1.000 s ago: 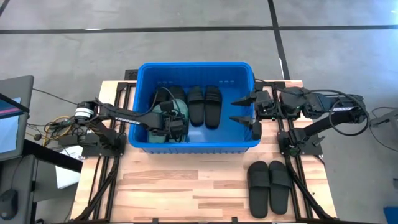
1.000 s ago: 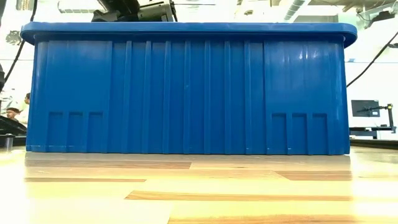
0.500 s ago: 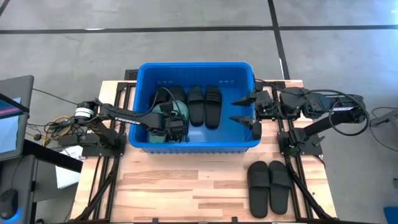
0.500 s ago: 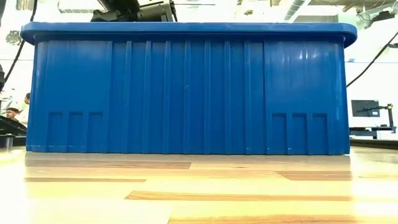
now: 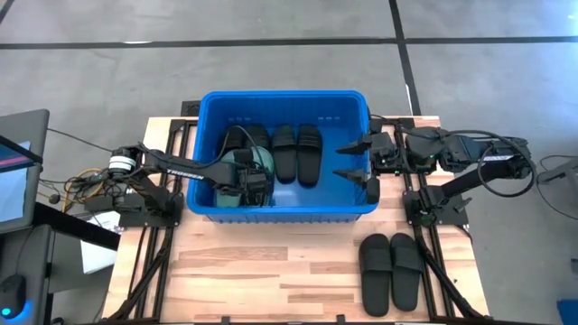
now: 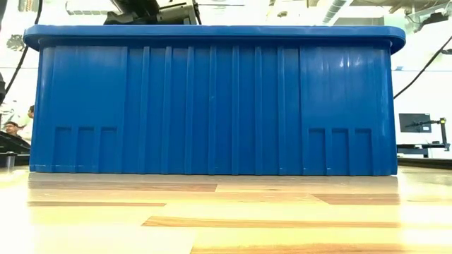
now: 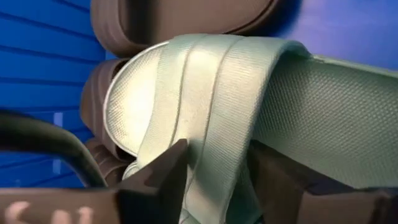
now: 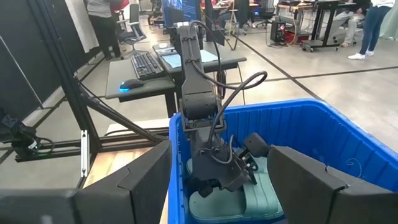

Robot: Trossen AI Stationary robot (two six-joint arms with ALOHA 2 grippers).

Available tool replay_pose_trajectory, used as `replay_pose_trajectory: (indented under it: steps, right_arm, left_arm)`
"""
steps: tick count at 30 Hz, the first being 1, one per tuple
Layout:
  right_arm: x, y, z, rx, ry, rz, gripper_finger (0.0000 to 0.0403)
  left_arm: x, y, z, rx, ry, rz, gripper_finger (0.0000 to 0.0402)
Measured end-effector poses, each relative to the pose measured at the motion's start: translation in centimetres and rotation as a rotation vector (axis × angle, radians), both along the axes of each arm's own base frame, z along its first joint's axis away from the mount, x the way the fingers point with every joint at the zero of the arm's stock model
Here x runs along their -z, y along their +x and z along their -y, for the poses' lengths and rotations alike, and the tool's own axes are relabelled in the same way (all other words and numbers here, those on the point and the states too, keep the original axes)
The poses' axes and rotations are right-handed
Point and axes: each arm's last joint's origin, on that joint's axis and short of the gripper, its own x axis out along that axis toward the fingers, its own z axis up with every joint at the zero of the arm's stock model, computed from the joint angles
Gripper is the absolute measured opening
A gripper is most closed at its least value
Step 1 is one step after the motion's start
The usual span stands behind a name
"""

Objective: Pick and place slides into bin
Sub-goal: Put the green slide into the blue bin, then adjust the black slides on the table

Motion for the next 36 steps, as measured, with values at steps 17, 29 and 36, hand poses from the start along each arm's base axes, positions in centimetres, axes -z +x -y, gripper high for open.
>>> replay_pose_trajectory:
  steps: [17, 29, 36]
  right_arm:
    - [0.2, -0.1, -0.1, -0.024, 0.010, -0.022, 0.0249]
    - [0.4, -0.1, -0.2, -0.028, 0.014, -0.041, 0.0249]
    - [0.4, -0.1, -0.2, -0.030, 0.010, -0.041, 0.0249]
  left_arm:
    - [-3.1, 0.5, -3.6, 0.146, -0.167, -0.029, 0.0199]
    - [-4.8, 0.0, -5.0, 0.213, -0.336, -0.063, 0.0199]
    - [-5.1, -0.6, -5.4, 0.222, -0.400, -0.092, 0.0199]
